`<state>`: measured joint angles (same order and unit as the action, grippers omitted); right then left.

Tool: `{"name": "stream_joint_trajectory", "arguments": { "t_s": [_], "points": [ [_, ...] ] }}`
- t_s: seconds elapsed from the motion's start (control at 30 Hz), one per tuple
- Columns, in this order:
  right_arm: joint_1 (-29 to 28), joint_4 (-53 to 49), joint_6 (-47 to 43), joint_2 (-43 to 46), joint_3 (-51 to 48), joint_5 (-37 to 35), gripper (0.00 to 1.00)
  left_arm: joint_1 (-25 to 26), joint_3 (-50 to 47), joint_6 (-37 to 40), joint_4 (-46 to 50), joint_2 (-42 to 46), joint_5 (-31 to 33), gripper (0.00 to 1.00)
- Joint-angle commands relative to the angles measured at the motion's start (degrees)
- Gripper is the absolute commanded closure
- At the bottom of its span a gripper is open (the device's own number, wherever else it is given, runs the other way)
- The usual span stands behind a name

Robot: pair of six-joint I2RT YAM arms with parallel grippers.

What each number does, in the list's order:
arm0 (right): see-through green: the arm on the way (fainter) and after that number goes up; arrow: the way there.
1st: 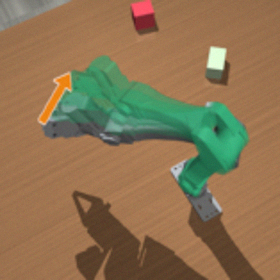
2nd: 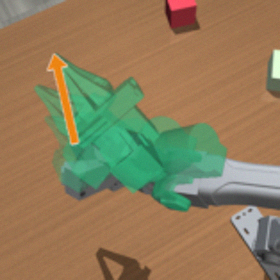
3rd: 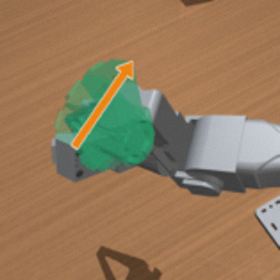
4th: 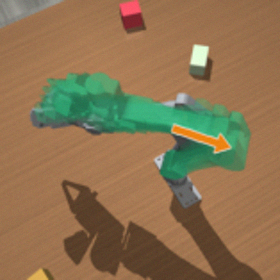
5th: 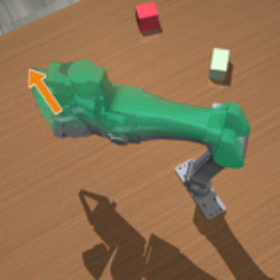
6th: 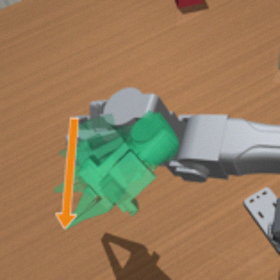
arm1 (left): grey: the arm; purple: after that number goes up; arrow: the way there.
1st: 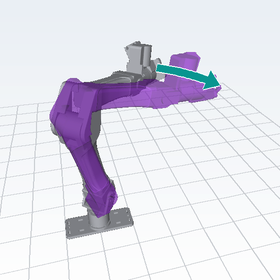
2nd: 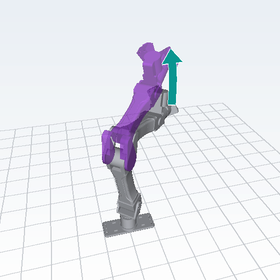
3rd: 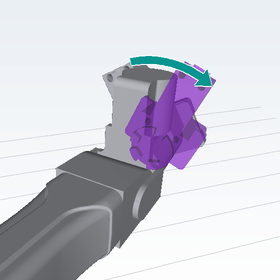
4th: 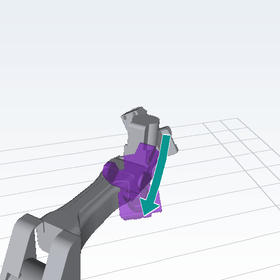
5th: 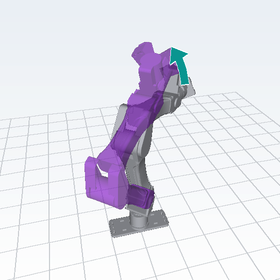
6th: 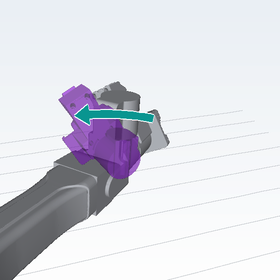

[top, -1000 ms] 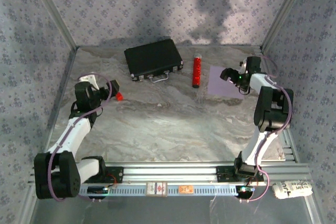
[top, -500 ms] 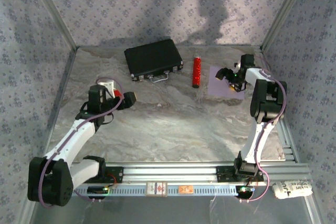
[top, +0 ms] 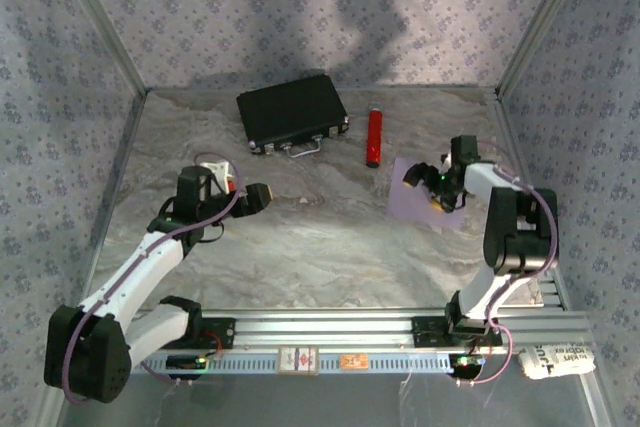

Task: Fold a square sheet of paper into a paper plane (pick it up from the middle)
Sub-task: Move the square sheet of paper to the center of the table.

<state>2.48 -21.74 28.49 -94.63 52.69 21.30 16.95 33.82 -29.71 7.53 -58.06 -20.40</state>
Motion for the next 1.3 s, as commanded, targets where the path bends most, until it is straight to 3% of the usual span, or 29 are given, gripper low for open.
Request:
{"name": "stream_joint_trajectory", "arguments": {
  "t_s": [0.0, 0.2, 0.37, 0.6, 0.83, 1.03, 1.27],
  "points": [
    [-3.9, -0.7, 5.4, 5.9, -7.2, -2.8, 0.03, 0.6, -0.4, -1.0, 1.5, 0.1, -1.8, 0.00],
    [-12.2, 0.6, 11.4, 18.5, -15.5, -3.5, 0.01, 1.6, -0.9, -1.7, 1.2, 0.1, -2.9, 0.00],
    [-11.3, -3.0, 8.1, 23.5, -13.8, -7.2, 0.01, 2.6, -1.2, -0.9, 1.2, 0.1, -3.0, 0.00],
    [-6.8, -4.8, -2.7, 15.1, -5.9, -4.0, 0.01, 2.6, -1.2, 0.3, 2.6, 1.4, -2.4, 0.00],
    [-6.2, -7.0, -6.0, 7.0, -1.1, -7.1, 0.01, 2.6, -0.2, 1.0, 4.7, 1.4, -2.4, 0.00],
    [-7.5, -7.7, -5.3, 4.5, -2.9, -6.9, 0.01, 2.7, 0.0, 1.4, 4.9, 1.5, -2.5, 0.00],
    [-13.0, -4.7, 0.1, 7.8, -8.9, -5.7, 0.01, 2.7, 0.9, 1.3, 5.6, 1.3, -2.5, 0.00]
  ]
}}
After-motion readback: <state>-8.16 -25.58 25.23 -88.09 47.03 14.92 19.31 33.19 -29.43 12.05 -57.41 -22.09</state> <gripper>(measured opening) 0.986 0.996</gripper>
